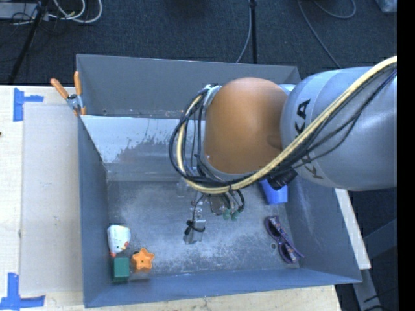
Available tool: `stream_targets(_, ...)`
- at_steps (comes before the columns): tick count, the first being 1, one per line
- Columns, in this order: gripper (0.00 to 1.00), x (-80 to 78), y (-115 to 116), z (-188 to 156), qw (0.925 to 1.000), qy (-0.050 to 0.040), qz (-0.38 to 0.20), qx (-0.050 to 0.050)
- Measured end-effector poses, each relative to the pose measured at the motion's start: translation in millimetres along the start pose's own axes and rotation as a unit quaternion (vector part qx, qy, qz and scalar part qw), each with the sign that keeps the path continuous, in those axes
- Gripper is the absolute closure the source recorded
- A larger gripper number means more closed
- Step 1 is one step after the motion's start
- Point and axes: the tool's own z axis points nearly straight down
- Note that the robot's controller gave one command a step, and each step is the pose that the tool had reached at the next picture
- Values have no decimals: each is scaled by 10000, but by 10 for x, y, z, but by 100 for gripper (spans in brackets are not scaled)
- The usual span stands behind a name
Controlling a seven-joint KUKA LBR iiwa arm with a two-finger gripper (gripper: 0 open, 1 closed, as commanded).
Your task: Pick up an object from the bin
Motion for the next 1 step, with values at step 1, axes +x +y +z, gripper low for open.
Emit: stream_targets(1, 0, -14, -10, -46, 10000, -36, 21, -5)
